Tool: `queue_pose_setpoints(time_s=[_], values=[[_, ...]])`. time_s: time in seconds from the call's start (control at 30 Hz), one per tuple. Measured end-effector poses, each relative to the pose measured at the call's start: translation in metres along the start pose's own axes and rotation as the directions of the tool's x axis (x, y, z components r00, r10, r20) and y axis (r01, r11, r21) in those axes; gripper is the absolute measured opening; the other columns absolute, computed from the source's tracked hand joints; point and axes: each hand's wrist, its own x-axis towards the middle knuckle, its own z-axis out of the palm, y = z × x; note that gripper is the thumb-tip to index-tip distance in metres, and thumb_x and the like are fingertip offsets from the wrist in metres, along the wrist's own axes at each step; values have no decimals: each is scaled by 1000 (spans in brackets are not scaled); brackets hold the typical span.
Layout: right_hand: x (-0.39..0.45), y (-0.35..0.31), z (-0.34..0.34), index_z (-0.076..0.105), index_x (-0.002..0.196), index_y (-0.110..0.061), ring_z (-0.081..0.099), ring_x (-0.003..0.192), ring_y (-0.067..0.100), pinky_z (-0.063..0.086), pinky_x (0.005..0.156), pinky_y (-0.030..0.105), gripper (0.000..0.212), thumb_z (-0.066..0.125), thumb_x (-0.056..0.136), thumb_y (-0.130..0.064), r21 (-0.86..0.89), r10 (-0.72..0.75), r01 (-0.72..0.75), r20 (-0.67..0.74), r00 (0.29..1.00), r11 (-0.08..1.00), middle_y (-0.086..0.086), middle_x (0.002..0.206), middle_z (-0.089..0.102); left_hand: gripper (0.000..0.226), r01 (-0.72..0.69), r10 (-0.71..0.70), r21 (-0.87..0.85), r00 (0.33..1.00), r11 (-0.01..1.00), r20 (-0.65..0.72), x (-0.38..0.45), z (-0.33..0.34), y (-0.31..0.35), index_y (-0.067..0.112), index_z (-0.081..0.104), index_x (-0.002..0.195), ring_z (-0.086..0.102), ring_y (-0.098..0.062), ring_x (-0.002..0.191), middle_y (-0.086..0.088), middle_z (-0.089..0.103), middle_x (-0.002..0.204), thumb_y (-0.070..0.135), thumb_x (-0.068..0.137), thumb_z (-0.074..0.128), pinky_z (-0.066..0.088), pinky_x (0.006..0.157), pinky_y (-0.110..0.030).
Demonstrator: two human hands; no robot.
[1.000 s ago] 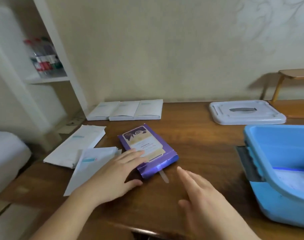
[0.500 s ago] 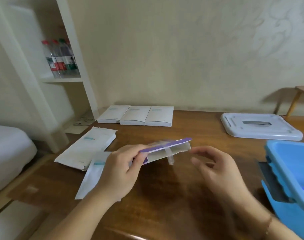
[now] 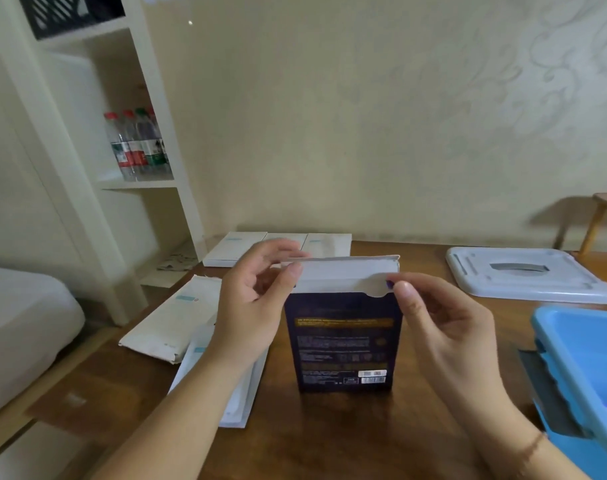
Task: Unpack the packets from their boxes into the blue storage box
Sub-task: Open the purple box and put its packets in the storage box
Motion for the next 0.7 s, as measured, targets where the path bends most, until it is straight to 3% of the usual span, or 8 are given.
queue_pose_setpoints(time_s=[0.1, 0.23, 0.37, 0.5, 0.6, 0.7], values=[[14, 4, 4, 70, 95, -30, 70, 85, 5, 52, 65, 9, 11, 67, 87, -24, 59, 40, -36, -55, 998, 998, -12, 91, 74, 8, -14, 13, 25, 1000, 1000, 26, 10, 2, -1, 29, 68, 97, 61, -3, 75, 21, 69, 85, 27, 91, 64, 45, 66, -10], [35, 4, 8, 65, 109, -25, 69, 98, 14, 55, 78, 20, 25, 69, 85, -21, 162, 15, -6, -57, 998, 987, -4, 105, 73, 10, -12, 8, 66, 998, 998, 58, 15, -2, -6, 33, 68, 96, 62, -4, 80, 23, 68, 87, 34, 87, 65, 47, 66, -9], [40, 4, 7, 74, 97, -19, 65, 104, 10, 55, 84, 30, 14, 66, 87, -25, -145, -154, 163, 75, 985, 976, -7, 112, 69, 12, -43, 37, 55, 993, 998, 115, 15, -8, -8, 37, 69, 96, 65, -6, 83, 22, 69, 90, 36, 85, 67, 49, 65, -10], [35, 3, 12, 73, 94, -16, 57, 112, 20, 48, 91, 38, 9, 70, 86, -19, -496, -371, 396, 153, 916, 773, -3, 120, 66, 17, -36, 30, 40, 990, 999, 135, 13, -9, -14, 39, 71, 100, 66, -15, 98, 18, 71, 97, 36, 83, 68, 55, 72, -15], [32, 1, 17, 74, 98, -16, 57, 112, 25, 46, 94, 43, 18, 71, 83, -26, -545, -450, 526, 280, 848, 653, -1, 118, 67, 19, -53, 48, 29, 988, 998, 148, 14, -8, -13, 43, 70, 101, 67, -14, 99, 19, 71, 98, 35, 84, 68, 55, 73, -16], [34, -1, 20, 74, 98, -17, 62, 103, 21, 48, 89, 39, 21, 72, 84, -32, -543, -469, 568, 325, 821, 618, -2, 111, 71, 18, -62, 58, 21, 986, 998, 159, 14, -9, -13, 41, 70, 101, 67, -15, 99, 18, 71, 98, 35, 85, 67, 56, 73, -18]])
